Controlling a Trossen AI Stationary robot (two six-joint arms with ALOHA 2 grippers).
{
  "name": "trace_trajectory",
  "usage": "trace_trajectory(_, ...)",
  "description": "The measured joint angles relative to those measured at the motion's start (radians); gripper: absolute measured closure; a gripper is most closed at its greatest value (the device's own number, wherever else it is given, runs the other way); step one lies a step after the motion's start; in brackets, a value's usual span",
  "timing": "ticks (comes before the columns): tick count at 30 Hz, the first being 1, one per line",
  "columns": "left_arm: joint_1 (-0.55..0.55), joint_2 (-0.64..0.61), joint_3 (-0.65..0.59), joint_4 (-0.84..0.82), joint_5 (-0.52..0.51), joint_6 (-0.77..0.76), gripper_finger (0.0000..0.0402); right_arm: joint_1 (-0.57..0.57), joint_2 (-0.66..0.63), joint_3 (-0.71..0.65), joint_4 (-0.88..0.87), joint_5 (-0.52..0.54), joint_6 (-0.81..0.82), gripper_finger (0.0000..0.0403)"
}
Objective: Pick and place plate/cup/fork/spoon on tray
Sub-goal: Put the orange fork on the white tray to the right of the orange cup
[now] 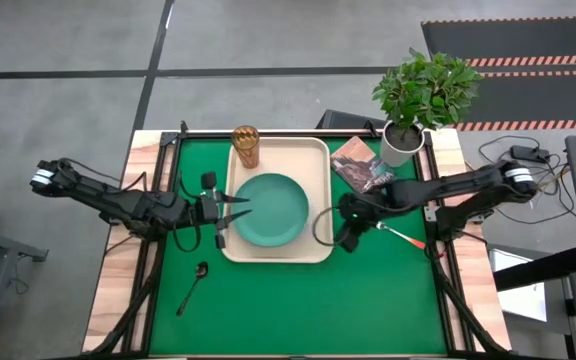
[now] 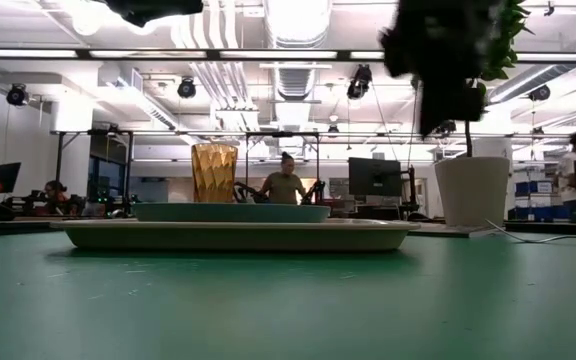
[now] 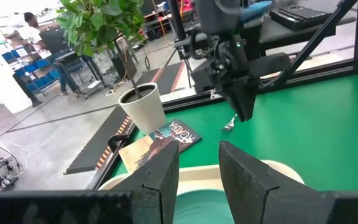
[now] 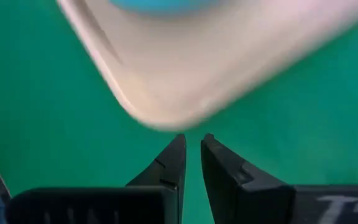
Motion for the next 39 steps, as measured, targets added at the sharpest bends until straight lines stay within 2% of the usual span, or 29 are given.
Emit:
trace_trajectory(5,0.0,-0.005,0.0,0.001,0.0,0.002,0.0305,0.036,-0.058,-0.074,-0.166,0.001,0.181,0.0365)
trace_trajectory(11,0.0,-0.007,0.0,0.0,0.0,0.01,0.0305,0.041,-0.038,-0.133,-0.338,0.001,0.282,0.0365)
trace_trajectory(17,0.0,-0.007,0.0,0.001,0.0,0.01,0.0305,0.014,-0.028,-0.238,-0.334,-0.008,0.215,0.0365)
trace_trajectory(23,0.0,-0.009,0.0,0.001,0.0,0.01,0.0305,-0.007,-0.035,-0.27,-0.331,-0.014,0.157,0.0362)
trace_trajectory(26,0.0,-0.009,0.0,0.002,0.0,0.01,0.0305,-0.019,-0.035,-0.271,-0.329,-0.022,0.147,0.0345)
trace_trajectory(34,0.0,-0.009,0.0,0.002,0.0,0.01,0.0305,-0.02,-0.035,-0.293,-0.31,-0.026,0.123,0.0261)
trace_trajectory(39,0.0,-0.009,0.0,0.002,0.0,0.009,0.0305,-0.02,-0.035,-0.318,-0.303,-0.025,0.122,0.0234)
